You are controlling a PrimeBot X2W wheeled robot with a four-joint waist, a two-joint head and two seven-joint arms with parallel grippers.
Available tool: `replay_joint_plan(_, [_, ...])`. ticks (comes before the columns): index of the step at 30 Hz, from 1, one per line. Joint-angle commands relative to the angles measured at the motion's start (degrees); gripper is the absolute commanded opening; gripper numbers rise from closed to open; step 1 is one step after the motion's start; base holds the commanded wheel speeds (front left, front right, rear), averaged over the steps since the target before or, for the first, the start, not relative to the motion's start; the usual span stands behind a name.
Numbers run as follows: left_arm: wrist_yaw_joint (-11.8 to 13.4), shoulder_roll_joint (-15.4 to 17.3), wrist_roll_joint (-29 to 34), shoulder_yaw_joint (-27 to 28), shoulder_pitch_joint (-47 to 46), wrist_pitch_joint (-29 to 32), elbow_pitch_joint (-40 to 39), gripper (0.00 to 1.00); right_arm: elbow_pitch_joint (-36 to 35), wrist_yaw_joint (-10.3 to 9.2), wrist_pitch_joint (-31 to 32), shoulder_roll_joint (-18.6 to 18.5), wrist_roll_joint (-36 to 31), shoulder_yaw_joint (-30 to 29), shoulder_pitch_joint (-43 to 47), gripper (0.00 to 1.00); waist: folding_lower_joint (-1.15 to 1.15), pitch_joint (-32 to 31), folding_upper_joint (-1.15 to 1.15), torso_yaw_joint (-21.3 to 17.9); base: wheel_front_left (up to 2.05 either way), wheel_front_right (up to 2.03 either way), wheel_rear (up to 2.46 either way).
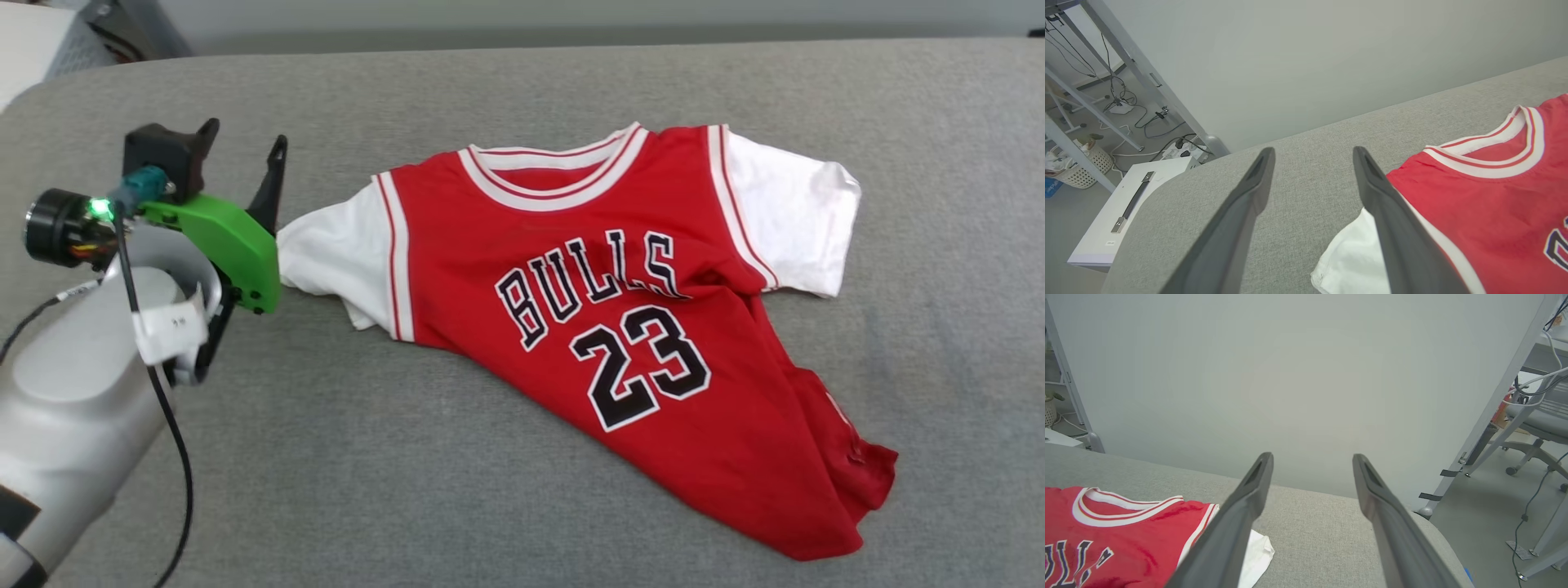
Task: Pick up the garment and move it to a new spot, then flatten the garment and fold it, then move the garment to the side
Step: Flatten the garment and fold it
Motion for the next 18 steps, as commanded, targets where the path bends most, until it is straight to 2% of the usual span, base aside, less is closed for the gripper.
replay_joint_plan(1, [1.87, -0.27, 1.33, 0.96, 2.17, -0.77, -1.74, 1.00, -0.54, -0.05, 2.57, -1.60, 1.45, 0.61, -2.37, 1.00, 0.00, -1.57, 0.00, 2.62, 0.00, 0.00, 0.00])
replay_joint_plan(4, [5.92, -0.19, 3.60, 3.86, 4.70, -1.24, -6.89, 1.00, -0.42, -0.05, 8.83, -5.03, 4.63, 2.14, -6.21, 1.00, 0.00, -1.19, 0.00, 4.00, 0.00, 0.00, 0.00])
replay_joint_plan(6, [8.79, -0.22, 5.57, 7.67, 7.27, -1.27, -11.68, 1.00, 0.79, -0.05, 15.20, -8.20, 7.37, 4.55, -8.76, 1.00, 0.00, -0.63, 0.00, 4.77, 0.00, 0.00, 0.00])
replay_joint_plan(11, [14.92, -0.43, 13.09, 16.94, 15.89, -1.30, -23.30, 1.00, 5.28, -0.05, 35.61, -15.60, 18.39, 12.24, -15.07, 1.00, 0.00, 1.53, 0.00, 6.49, 0.00, 0.00, 0.00])
replay_joint_plan(15, [18.24, -2.50, 19.06, 24.28, 22.76, -1.30, -31.30, 1.00, 9.77, -0.05, 48.30, -18.88, 23.86, 15.18, -19.61, 1.00, 0.00, 4.08, 0.00, 8.31, 0.00, 0.00, 0.00])
replay_joint_plan(18, [18.84, -4.99, 22.32, 28.73, 27.00, -1.31, -35.13, 1.00, 12.94, -0.05, 53.74, -19.69, 24.67, 16.40, -22.27, 1.00, 0.00, 6.21, 0.00, 9.79, 0.00, 0.00, 0.00])
